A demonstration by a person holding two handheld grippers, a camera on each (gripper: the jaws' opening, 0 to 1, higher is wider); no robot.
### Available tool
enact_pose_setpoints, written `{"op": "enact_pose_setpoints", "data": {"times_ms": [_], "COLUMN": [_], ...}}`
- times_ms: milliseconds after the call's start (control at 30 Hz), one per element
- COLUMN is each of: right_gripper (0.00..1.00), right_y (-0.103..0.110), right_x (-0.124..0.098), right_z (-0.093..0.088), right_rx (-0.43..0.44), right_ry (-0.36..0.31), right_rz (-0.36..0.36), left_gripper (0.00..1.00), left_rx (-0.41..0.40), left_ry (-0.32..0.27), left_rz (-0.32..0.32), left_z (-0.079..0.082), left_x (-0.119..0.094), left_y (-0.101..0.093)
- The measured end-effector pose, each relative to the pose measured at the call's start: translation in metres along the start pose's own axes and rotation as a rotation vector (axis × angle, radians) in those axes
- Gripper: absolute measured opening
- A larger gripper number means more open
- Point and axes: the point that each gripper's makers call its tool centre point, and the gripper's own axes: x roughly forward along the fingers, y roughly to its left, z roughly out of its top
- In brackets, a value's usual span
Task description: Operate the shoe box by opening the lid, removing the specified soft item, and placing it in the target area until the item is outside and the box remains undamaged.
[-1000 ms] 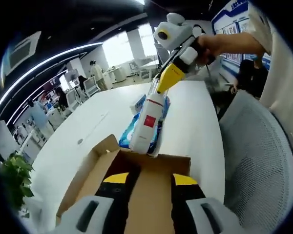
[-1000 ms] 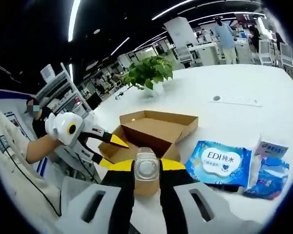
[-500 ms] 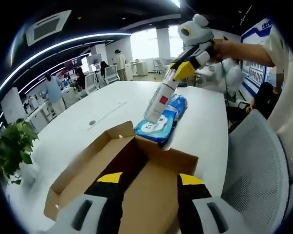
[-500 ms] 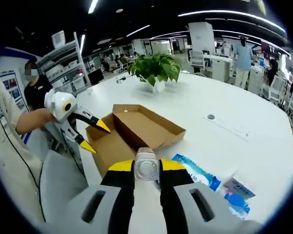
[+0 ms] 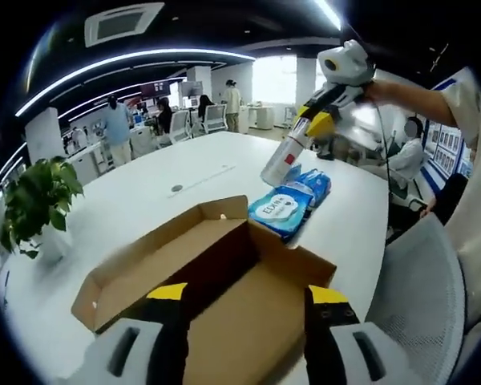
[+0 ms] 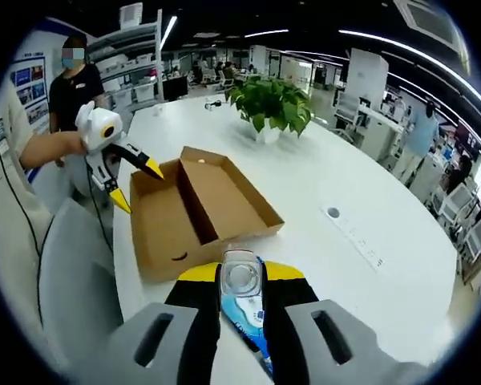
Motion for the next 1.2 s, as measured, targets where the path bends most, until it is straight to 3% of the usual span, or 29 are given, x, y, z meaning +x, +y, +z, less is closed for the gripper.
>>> {"op": "enact_pose_setpoints", "data": {"times_ms": [300, 700, 1200], "right_gripper": [0.16, 0.16, 0.16], "right_y": [-0.023, -0.044, -0.069], "right_x": [0.01, 0.027, 0.057], "right_z": [-0.005, -0.015, -0.038], "right_rx": [-0.157, -0.304, -0.407], "right_ry": [0.07, 0.166, 0.282], "right_rz": [0.021, 0.06, 0.115], "left_gripper": [0.69, 0.79, 0.87], "left_rx": [-0.062, -0.125, -0.167], "left_ry": [0.0, -0.008, -0.013], "left_rz": [0.047, 0.095, 0.125], "left_z": [-0.006, -0.011, -0.015], "left_x": [-0.008, -0.023, -0.036], "left_y": [0.009, 0.019, 0.026]}}
